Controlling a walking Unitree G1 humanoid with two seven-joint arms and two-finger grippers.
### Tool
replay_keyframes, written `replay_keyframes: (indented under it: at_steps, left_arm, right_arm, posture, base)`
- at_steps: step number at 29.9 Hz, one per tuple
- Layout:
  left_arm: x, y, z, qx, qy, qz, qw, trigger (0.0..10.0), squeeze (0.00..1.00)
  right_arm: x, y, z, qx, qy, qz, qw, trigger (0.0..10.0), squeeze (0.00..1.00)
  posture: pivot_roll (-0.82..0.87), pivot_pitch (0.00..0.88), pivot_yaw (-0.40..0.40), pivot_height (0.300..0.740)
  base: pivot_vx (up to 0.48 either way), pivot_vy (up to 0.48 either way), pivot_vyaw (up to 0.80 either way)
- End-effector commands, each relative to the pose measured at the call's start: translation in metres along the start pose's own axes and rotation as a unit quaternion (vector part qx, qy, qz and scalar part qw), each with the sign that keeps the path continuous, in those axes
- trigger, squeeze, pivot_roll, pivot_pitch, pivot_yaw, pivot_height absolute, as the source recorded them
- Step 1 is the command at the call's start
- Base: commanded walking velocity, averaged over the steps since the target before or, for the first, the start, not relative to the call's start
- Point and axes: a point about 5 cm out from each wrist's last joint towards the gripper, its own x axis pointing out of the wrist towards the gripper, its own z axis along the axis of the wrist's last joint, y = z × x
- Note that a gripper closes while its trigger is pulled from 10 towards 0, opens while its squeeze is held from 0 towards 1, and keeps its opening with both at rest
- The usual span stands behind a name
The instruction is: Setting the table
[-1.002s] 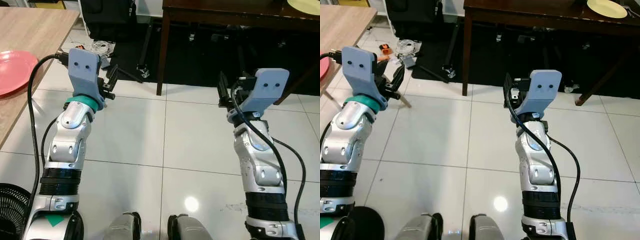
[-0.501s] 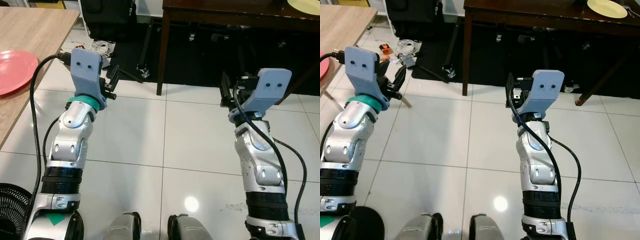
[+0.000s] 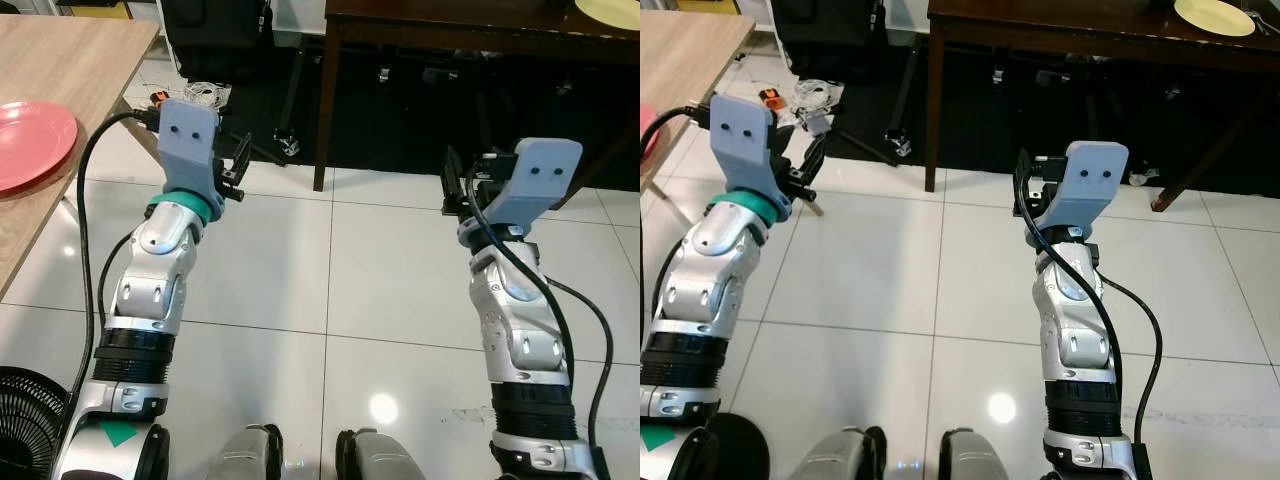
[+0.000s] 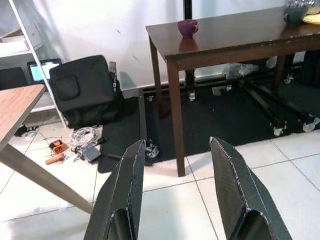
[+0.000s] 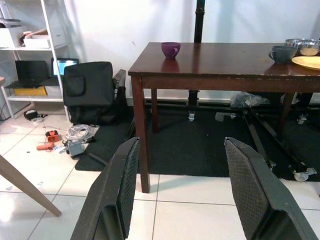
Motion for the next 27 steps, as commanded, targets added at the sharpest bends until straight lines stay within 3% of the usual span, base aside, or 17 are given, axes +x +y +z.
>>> replay_keyframes:
  at_steps: [1, 17, 27]
  left_arm:
    - [0.0016, -0.0005, -0.001, 0.005, 0.002, 0.002, 1.0, 10.0, 0.0]
    - [0.0046, -0.0011, 0.0007, 0.005, -0.007, -0.002, 1.0, 10.0, 0.0]
    - [0.0081, -0.0015, 0.0027, 0.008, -0.012, -0.001, 1.0, 10.0, 0.0]
  right_arm:
    - [0.001, -0.0025, -0.0012, 0.0, -0.001, -0.008, 1.0, 10.0, 0.0]
    - [0.0014, -0.0042, -0.004, 0.018, 0.004, -0.023, 1.0, 10.0, 0.0]
    - [0.0047, -0.0042, -0.0023, 0.017, 0.0, -0.022, 1.0, 10.0, 0.0]
  posture:
    - [-0.01, 0.007, 0.065, 0.74]
    - [-0.01, 0.001, 0.065, 0.74]
    - [-0.01, 0.0, 0.073, 0.74]
  base:
    - [0.0, 0.0, 0.0]
    - [0.0, 0.0, 0.0]
    - [0.421, 0.0, 0.0]
